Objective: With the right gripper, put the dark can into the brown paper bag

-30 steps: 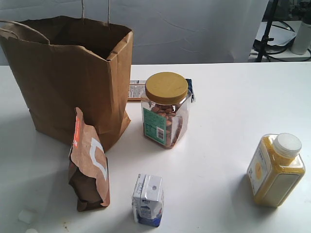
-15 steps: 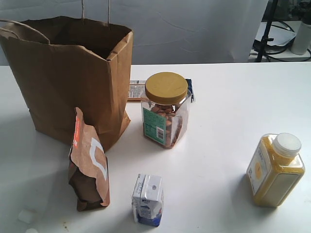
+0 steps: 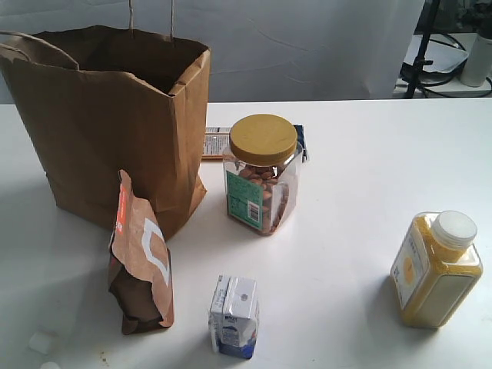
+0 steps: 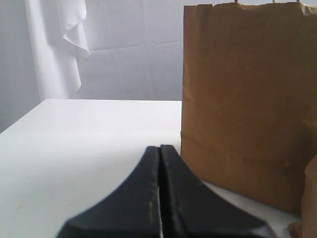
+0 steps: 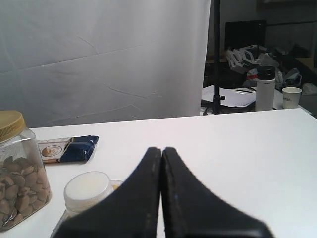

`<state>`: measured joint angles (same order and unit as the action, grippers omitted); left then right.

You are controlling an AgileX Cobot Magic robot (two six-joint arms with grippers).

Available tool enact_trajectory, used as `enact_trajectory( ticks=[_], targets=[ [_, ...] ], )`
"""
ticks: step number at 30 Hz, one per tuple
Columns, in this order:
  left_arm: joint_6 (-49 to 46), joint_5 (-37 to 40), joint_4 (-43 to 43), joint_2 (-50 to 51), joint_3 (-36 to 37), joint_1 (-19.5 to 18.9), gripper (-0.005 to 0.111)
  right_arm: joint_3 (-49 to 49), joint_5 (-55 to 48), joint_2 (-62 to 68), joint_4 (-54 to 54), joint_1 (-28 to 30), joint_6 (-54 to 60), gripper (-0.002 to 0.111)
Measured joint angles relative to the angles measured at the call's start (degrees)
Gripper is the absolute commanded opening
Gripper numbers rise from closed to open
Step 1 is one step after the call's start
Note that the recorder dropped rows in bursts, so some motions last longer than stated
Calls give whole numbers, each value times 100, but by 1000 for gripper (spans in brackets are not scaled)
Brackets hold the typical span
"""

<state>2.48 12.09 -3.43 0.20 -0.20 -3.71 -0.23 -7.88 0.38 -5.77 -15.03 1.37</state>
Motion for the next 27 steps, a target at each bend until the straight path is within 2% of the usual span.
enact_trajectory(
  ticks=[27],
  targets=[
    [0,0,0,0,0,0,0,0,-22,0,0,91,0,0]
  ],
)
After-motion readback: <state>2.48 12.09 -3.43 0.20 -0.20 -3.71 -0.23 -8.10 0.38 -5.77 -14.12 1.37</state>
